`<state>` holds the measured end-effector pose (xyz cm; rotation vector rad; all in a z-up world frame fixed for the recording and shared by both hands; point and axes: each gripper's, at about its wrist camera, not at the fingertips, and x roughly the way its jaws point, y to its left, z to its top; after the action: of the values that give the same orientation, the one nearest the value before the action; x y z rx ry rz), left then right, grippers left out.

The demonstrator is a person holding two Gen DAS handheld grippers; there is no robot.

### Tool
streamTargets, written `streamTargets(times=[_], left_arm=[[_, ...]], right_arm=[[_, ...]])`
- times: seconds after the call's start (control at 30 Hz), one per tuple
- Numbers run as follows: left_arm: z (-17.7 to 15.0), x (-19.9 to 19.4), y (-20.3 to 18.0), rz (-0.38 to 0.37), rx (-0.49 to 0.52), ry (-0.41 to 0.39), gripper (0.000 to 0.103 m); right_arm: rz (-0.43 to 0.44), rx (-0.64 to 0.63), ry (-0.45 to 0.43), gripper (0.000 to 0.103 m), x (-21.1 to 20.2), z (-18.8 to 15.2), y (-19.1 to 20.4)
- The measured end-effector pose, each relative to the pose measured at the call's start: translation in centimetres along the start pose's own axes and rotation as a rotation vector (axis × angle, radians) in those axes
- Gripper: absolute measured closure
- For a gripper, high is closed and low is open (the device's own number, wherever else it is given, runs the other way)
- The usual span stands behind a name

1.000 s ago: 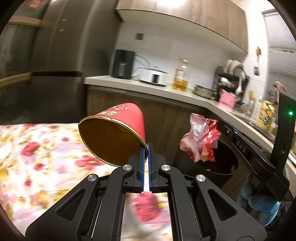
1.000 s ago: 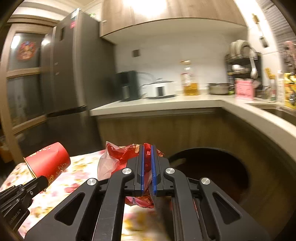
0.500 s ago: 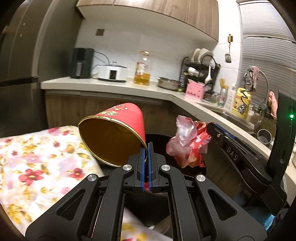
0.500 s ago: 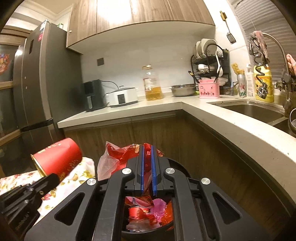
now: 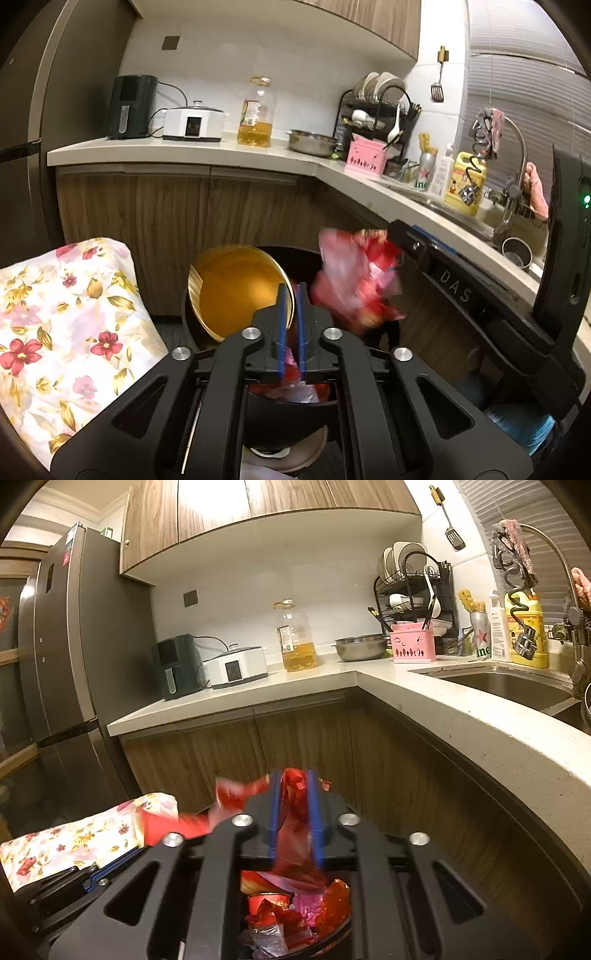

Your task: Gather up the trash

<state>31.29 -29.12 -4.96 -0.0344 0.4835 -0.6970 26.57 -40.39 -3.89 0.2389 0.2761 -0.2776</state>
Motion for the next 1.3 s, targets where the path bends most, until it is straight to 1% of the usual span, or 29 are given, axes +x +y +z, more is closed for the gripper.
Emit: streamTargets(times=[0.03,0.07,0.1,0.13,0.17,0.2,0.27,0.33,0.43,0.5,0.53,0.57,0.6,0.7,0.73,0.77,0.93,1.17,1.3], left_arm=[[-0.1,0.1,0.1,0.003,0.001,0.004,0.086],[-0.2,0.1,0.2,0.006,-0.001,0.005,0.083],[-0.3,0.0,0.5,0.015,-0.009,0.004,0.078],[-0.4,-0.1,0.7,0.023,-0.015,0.003,0.070],[-0.5,-0.3,0.9,0.037,-0.024,0.003,0.065],[-0.6,-0.6,1.2,0.048,-0.031,0.001,0.059],[-0.6,-1.2,1.8,0.078,-0.042,-0.005,0.051],[-0.8,-2.3,2.4,0.138,-0.048,-0.012,0.037],[-1.2,-4.5,3.4,0.228,-0.054,-0.028,0.027],[-1.5,-6.1,4.1,0.293,-0.057,-0.032,0.023],[-1.6,-6.8,4.5,0.318,-0.061,-0.035,0.020],[-1.8,-7.7,4.8,0.345,-0.067,-0.036,0.019],[-2.1,-8.8,5.3,0.382,-0.077,-0.036,0.017],[-2.7,-11.7,6.2,0.450,-0.089,-0.041,0.011],[-2.9,-12.4,6.5,0.465,-0.092,-0.043,0.008],[-3.2,-13.6,6.7,0.487,-0.096,-0.047,0.007],[-4.3,-18.6,7.4,0.562,-0.100,-0.066,0.006],[-6.3,-25.1,7.5,0.617,-0.114,-0.085,0.006],[-7.3,-28.0,7.0,0.645,-0.116,-0.099,0.006]], right_arm=[[0.002,0.000,0.004,0.076,0.1,0.0,0.0],[0.002,-0.001,0.007,0.076,0.2,0.0,0.0],[0.000,-0.001,0.009,0.076,0.2,-0.1,0.0],[-0.001,0.000,0.013,0.075,0.2,-0.1,0.0],[-0.003,0.000,0.017,0.071,0.3,-0.1,0.0],[-0.003,0.001,0.020,0.068,0.2,-0.2,0.0],[0.000,-0.002,0.024,0.055,-0.1,-0.3,0.2],[0.005,-0.013,0.033,0.049,-0.4,-0.5,0.6],[0.027,-0.038,0.047,0.032,-1.4,-0.9,1.9],[0.044,-0.055,0.058,0.027,-2.1,-1.2,2.9],[0.048,-0.063,0.061,0.021,-2.4,-1.2,3.3],[0.053,-0.073,0.063,0.017,-3.0,-1.4,3.9],[0.060,-0.084,0.063,0.016,-3.6,-1.5,4.4],[0.069,-0.109,0.066,0.013,-5.3,-1.8,5.9],[0.072,-0.114,0.068,0.008,-5.9,-1.9,6.4],[0.074,-0.116,0.065,0.006,-6.6,-2.0,6.8],[0.087,-0.137,0.082,0.006,-9.4,-2.8,8.6],[0.118,-0.157,0.081,0.006,-14.8,-4.2,11.1],[0.135,-0.165,0.072,0.006,-17.7,-4.9,12.1]])
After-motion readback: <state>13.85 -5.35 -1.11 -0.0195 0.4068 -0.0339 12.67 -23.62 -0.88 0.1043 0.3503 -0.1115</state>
